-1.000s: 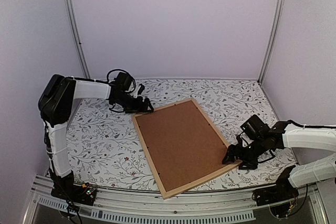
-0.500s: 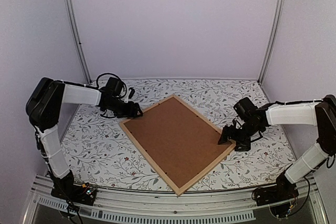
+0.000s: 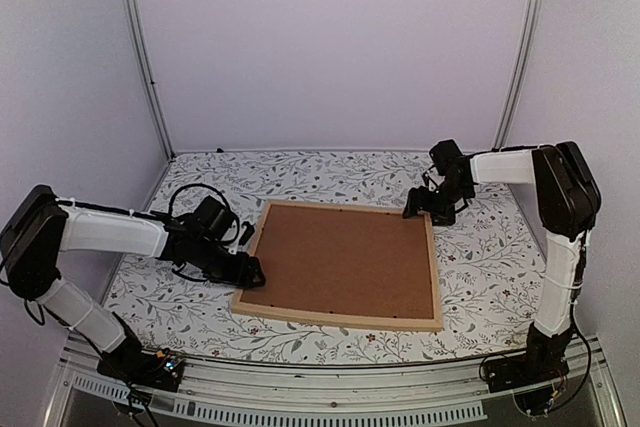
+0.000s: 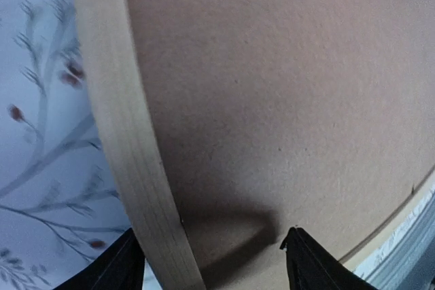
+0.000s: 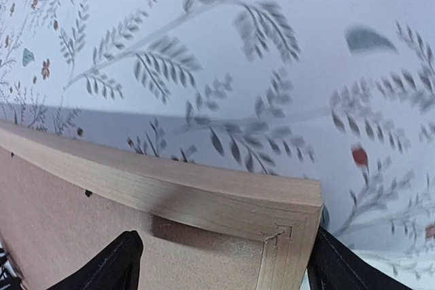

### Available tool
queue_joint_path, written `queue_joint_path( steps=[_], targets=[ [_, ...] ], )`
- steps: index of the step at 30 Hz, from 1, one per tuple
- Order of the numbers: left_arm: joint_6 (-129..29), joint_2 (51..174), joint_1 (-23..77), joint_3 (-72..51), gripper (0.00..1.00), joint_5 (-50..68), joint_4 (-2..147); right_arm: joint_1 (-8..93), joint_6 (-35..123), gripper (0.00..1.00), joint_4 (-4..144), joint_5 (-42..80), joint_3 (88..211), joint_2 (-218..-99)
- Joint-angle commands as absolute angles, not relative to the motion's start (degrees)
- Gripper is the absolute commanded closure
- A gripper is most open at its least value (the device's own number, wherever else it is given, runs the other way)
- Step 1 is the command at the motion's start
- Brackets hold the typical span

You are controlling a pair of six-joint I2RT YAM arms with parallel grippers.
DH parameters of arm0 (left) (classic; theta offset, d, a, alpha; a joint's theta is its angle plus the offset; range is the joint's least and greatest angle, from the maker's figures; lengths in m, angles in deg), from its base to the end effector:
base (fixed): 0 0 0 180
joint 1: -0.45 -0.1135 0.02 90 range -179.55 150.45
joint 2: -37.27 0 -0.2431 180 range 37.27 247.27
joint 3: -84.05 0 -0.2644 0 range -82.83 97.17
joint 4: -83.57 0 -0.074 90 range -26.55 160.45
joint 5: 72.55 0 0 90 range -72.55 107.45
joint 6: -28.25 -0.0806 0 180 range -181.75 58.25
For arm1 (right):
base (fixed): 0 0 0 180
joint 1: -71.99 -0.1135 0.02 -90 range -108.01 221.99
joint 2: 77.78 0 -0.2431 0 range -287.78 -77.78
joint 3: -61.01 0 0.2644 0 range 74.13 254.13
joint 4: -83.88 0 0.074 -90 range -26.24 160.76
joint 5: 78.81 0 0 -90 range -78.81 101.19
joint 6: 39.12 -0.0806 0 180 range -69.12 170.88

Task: Put the photo into the frame
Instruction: Rotate the photo frame at the center of the board, then press the fastener onto the backboard.

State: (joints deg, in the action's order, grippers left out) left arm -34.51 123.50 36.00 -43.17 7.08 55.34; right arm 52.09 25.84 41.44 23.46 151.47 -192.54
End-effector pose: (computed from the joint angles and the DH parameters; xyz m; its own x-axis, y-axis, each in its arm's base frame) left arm 0.2335 -0.1847 0.0754 -0.9304 0.1115 -0.3493 0.2424 0.9017 -0.3580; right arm 0.3920 0.1601 0.0851 -0.9568 0.0935 -0.2752 -0.0072 0.9389 0.3440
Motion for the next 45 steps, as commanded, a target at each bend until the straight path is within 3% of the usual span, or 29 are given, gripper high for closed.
queue_joint_path(
  steps=[1,4,8,14,23,26,35,45],
  targets=[
    [-31.0,119.0,45.5,-44.2,0.28,-5.5,53.9,49.1,33.6,0.16,42.7,36.8,161.7,-198.7],
    [-32.0,115.2,46.2,-42.7,0.28,-2.7,50.2,49.1,36.2,0.16,39.8,36.6,166.4,-201.7],
    [-32.6,113.4,44.0,-37.8,0.23,10.1,42.6,49.3,37.6,0.14,37.8,31.0,166.8,-200.6],
    [-31.8,115.5,36.1,-33.2,0.01,13.6,38.5,49.4,37.9,0.10,36.7,21.4,161.8,-192.1],
    [-34.8,124.9,30.0,-28.9,0.00,9.5,40.4,49.4,38.3,0.10,35.0,15.8,156.1,-184.2],
    [-34.8,127.2,29.1,-28.4,0.05,9.3,42.6,49.4,38.1,0.11,35.5,16.5,154.5,-183.7],
    [-35.1,134.7,26.2,-25.5,0.35,9.3,46.6,49.4,36.6,0.15,39.1,20.0,148.2,-182.8],
    [-35.3,139.8,25.8,-22.4,0.48,10.9,47.7,49.5,37.4,0.21,34.4,12.0,148.7,-182.4]
  ],
)
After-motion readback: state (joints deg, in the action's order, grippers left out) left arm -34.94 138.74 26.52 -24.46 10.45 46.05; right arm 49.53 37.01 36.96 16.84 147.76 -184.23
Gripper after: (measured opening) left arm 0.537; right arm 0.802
